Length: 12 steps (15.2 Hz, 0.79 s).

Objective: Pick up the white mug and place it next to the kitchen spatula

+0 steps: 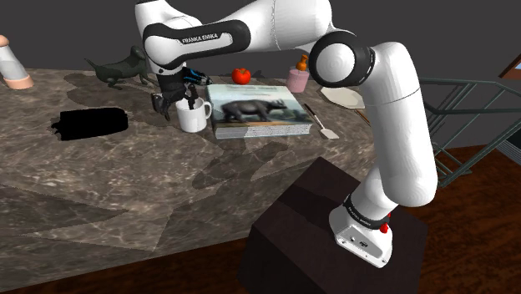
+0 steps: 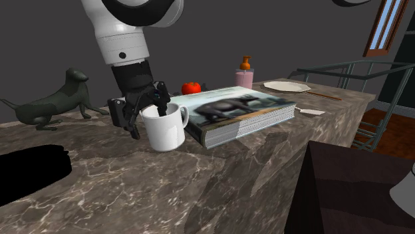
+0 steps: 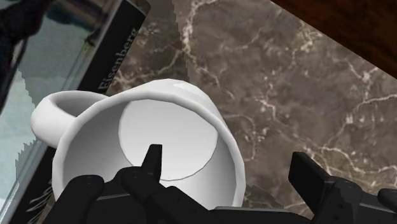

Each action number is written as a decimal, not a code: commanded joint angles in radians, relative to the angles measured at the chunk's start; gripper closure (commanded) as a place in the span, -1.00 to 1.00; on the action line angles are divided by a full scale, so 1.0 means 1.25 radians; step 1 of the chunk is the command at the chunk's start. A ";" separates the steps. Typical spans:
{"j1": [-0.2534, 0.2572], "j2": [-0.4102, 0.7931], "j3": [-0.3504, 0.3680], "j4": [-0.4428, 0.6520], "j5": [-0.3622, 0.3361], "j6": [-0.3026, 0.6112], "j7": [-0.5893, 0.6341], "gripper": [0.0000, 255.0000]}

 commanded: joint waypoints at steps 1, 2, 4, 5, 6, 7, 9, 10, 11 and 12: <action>0.000 0.000 0.000 0.000 0.000 0.000 0.000 -1.00; 0.000 0.000 0.000 0.000 0.000 0.000 0.000 1.00; 0.000 0.000 0.000 0.000 0.000 0.000 0.000 1.00; 0.000 0.000 0.000 0.000 0.000 0.000 0.000 1.00; 0.000 0.000 0.000 0.000 0.000 0.000 0.000 1.00; 0.000 0.000 0.000 0.000 0.000 0.000 0.000 1.00; 0.000 0.000 0.000 0.000 0.000 0.000 0.000 1.00; 0.000 0.000 0.000 0.000 0.000 0.000 0.000 1.00; 0.000 0.000 0.000 0.000 0.000 0.000 0.000 1.00; 0.000 -0.003 0.000 0.006 0.001 -0.009 -0.001 1.00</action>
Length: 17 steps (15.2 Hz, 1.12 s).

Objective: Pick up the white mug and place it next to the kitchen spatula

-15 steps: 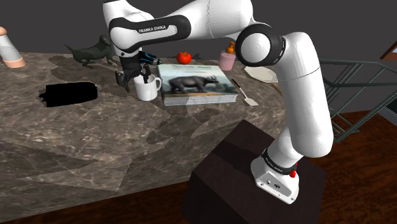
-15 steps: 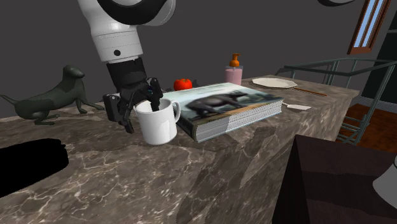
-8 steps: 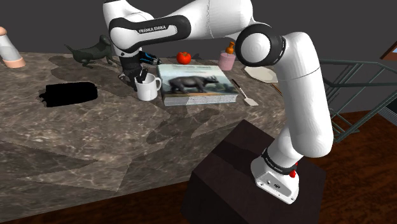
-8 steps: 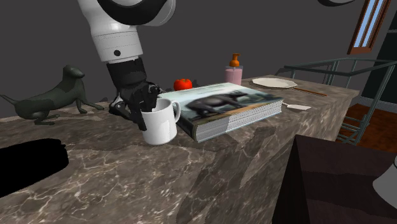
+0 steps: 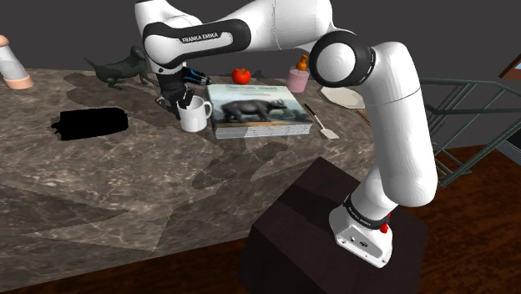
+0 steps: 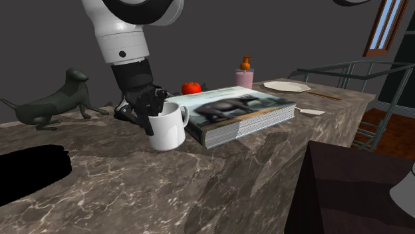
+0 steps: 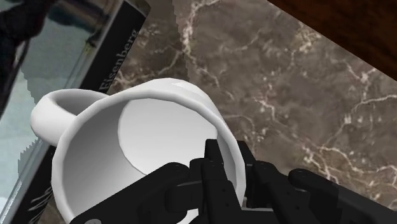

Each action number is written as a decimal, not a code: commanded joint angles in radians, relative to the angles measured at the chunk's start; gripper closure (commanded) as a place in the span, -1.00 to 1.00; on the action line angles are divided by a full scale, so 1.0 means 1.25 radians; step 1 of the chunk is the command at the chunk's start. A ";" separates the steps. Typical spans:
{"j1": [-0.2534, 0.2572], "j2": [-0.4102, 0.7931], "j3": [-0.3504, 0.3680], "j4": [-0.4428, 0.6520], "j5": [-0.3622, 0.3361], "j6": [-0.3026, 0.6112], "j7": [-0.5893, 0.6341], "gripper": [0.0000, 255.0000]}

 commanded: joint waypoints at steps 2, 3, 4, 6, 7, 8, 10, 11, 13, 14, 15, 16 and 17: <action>0.001 -0.005 0.001 0.019 0.002 -0.024 -0.003 1.00; 0.002 -0.007 0.001 0.027 0.002 -0.033 -0.003 1.00; 0.002 -0.009 0.001 0.035 0.003 -0.043 -0.004 1.00; 0.003 -0.012 0.002 0.051 0.004 -0.062 -0.006 1.00; 0.004 -0.013 0.002 0.060 0.004 -0.072 -0.007 1.00; 0.005 -0.015 0.002 0.069 0.005 -0.082 -0.008 1.00; 0.006 -0.016 0.003 0.088 0.005 -0.103 -0.010 1.00; 0.007 -0.016 0.003 0.099 0.006 -0.113 -0.011 1.00; 0.010 -0.016 0.003 0.121 0.006 -0.135 -0.013 1.00; 0.011 -0.015 0.003 0.133 0.006 -0.146 -0.014 1.00; 0.012 -0.014 0.003 0.144 0.006 -0.156 -0.015 1.00; -0.006 -0.055 0.004 0.079 0.011 -0.132 -0.022 1.00; -0.023 -0.092 0.004 0.022 0.015 -0.111 -0.031 1.00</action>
